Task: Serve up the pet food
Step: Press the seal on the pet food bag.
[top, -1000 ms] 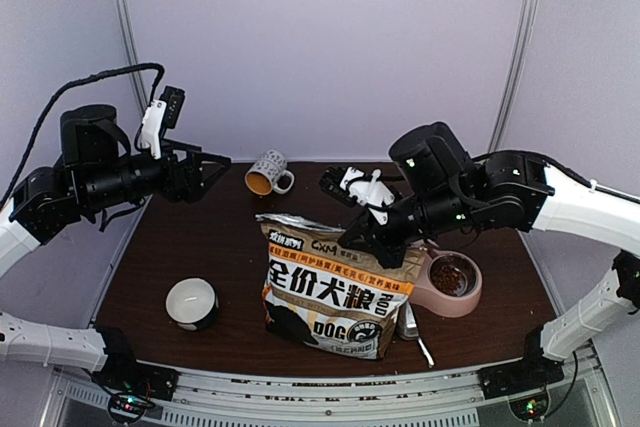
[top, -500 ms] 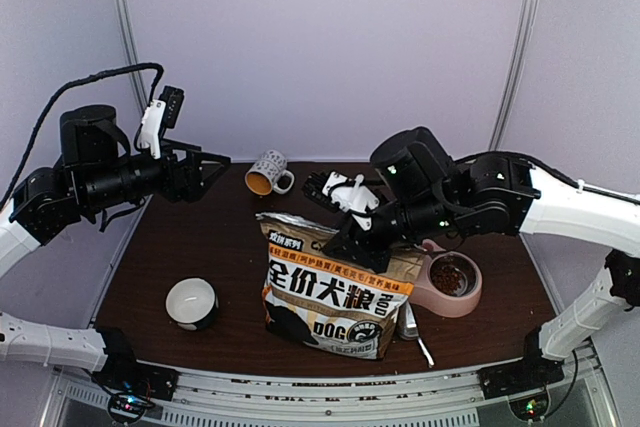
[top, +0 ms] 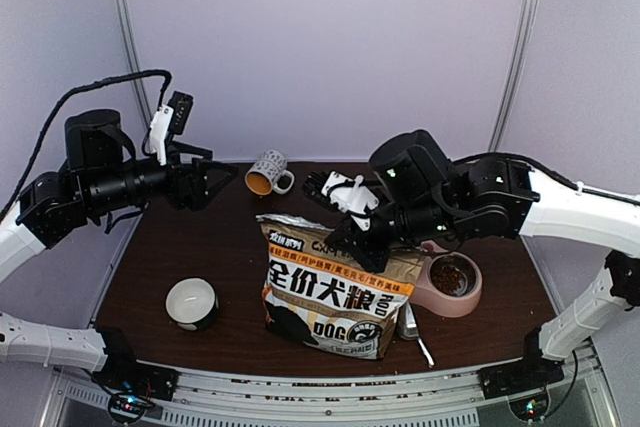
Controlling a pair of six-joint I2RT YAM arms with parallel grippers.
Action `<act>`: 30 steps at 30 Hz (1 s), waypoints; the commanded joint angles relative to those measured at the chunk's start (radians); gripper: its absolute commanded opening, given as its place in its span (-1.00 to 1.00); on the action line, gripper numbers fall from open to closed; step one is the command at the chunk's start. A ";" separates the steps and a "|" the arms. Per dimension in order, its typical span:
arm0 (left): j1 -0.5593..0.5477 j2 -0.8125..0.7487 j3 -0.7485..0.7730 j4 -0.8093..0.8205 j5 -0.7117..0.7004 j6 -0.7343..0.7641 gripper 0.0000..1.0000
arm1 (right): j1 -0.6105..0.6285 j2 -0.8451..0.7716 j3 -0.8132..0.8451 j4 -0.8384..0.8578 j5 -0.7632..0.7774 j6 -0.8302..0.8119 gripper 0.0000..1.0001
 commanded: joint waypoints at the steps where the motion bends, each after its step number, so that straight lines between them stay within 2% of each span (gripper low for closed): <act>1: 0.005 0.026 -0.073 0.138 0.325 0.149 0.69 | -0.011 -0.072 -0.040 0.092 -0.079 0.030 -1.00; 6: 0.005 0.122 -0.090 0.127 0.586 0.252 0.68 | -0.050 -0.108 -0.068 0.146 -0.197 0.065 -1.00; 12: 0.004 0.184 -0.064 0.067 0.697 0.329 0.69 | -0.070 -0.115 -0.092 0.186 -0.244 0.107 -1.00; 15: 0.004 0.189 -0.081 0.056 0.689 0.357 0.64 | -0.072 -0.104 -0.083 0.184 -0.246 0.118 -1.00; 16: 0.004 0.189 -0.086 0.044 0.667 0.372 0.55 | -0.072 -0.102 -0.081 0.187 -0.248 0.122 -1.00; 18: 0.004 0.188 -0.090 0.015 0.618 0.403 0.05 | -0.074 -0.102 -0.079 0.195 -0.252 0.131 -1.00; 20: 0.004 0.176 -0.089 0.000 0.594 0.422 -0.29 | -0.075 -0.098 -0.074 0.195 -0.255 0.136 -1.00; 28: 0.004 0.190 -0.068 -0.023 0.623 0.445 -0.97 | -0.073 -0.058 -0.033 0.168 -0.249 0.155 -1.00; 30: 0.004 0.194 -0.068 -0.022 0.633 0.443 -1.00 | -0.067 -0.042 -0.010 0.150 -0.235 0.151 -1.00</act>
